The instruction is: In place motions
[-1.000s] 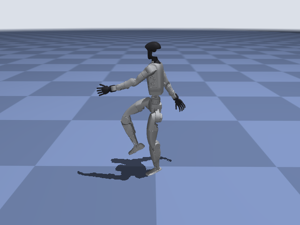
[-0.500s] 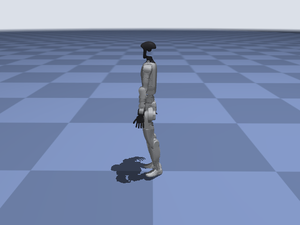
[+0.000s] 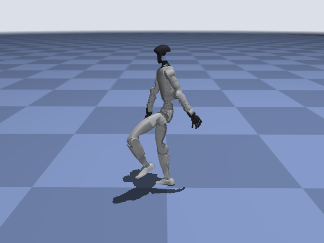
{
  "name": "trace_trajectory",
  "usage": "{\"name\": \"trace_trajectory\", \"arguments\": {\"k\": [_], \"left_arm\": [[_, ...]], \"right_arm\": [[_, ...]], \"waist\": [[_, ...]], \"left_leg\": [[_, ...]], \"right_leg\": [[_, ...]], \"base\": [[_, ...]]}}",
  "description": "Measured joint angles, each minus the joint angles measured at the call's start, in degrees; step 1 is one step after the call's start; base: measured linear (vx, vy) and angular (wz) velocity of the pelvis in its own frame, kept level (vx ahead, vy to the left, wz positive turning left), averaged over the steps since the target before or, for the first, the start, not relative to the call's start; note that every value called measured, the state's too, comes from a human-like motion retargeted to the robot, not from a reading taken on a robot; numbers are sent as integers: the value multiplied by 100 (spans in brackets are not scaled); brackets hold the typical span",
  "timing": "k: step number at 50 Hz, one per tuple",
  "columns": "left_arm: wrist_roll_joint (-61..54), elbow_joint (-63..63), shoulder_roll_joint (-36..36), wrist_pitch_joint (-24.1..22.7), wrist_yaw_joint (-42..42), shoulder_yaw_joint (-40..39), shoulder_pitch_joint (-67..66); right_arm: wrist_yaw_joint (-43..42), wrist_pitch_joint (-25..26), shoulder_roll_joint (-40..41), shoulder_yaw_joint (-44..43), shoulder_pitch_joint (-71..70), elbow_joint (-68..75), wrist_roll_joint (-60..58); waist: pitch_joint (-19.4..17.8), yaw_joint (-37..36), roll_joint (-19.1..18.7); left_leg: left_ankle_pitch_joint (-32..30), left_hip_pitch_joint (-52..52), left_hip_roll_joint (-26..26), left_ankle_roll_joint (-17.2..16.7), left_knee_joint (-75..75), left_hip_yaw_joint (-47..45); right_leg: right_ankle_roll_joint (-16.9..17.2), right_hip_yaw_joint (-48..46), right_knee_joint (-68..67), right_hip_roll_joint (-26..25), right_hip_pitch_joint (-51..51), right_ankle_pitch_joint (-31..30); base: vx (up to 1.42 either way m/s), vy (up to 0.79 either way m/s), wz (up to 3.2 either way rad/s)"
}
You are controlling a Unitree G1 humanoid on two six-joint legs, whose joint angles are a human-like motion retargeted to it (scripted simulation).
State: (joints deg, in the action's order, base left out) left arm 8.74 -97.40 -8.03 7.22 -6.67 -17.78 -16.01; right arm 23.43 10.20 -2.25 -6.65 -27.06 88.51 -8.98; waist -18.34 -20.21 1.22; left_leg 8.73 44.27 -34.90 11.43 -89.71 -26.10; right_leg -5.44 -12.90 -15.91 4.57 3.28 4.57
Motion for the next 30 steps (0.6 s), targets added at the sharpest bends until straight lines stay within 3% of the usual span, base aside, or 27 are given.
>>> {"name": "trace_trajectory", "arguments": {"k": [3,5,10,13,19,22,27,30], "left_arm": [[406,0,8,227,-531,101,-344],[825,0,16,332,-678,177,-620],[1025,0,-5,524,-748,-114,-808],[732,0,-65,414,-639,-332,-505],[-149,19,-127,85,-274,-664,171],[-413,184,-98,-87,-120,-794,324],[-646,401,-74,-238,18,-860,446],[-674,458,-105,-273,57,-852,555]], "right_arm": [[413,-45,130,-127,-989,-632,236],[599,-164,109,33,-1703,-1189,432],[564,-795,-92,594,-2561,-2288,438],[26,-1034,-308,822,-2738,-2327,477],[86,-1257,-19,722,-1931,-2242,-23],[22,-1373,205,728,-1303,-1994,-286],[48,-1412,403,972,-314,-1562,-383],[181,-1376,388,1007,176,-1478,-382]], "waist": [[-592,-807,315],[-896,-1192,581],[-833,-1406,868],[-475,-1362,792],[465,-611,361],[964,160,304],[1860,1091,247],[2299,1595,-38]], "left_leg": [[279,422,-3,49,-157,-682],[229,1047,322,-75,-37,-831],[353,1346,516,28,61,-1227],[329,1067,459,27,-116,-1060],[157,-523,468,-529,464,-380],[-24,-1597,1274,-773,1846,-89],[-432,-3460,2872,-1023,5478,633],[669,-4465,3169,-1257,7503,436]], "right_leg": [[-53,625,-505,481,-181,142],[-53,997,-891,920,-483,213],[-82,1144,-1196,1233,-958,251],[-59,862,-949,1049,-918,257],[104,241,-60,346,-345,119],[322,-153,321,302,-84,82],[613,-574,668,277,-81,31],[662,-852,739,-28,-177,62]], "base": [[-14,-7,-156],[-6,13,-97],[-1,0,7],[0,-6,73],[8,6,102],[21,20,145],[20,24,81],[20,26,73]]}}
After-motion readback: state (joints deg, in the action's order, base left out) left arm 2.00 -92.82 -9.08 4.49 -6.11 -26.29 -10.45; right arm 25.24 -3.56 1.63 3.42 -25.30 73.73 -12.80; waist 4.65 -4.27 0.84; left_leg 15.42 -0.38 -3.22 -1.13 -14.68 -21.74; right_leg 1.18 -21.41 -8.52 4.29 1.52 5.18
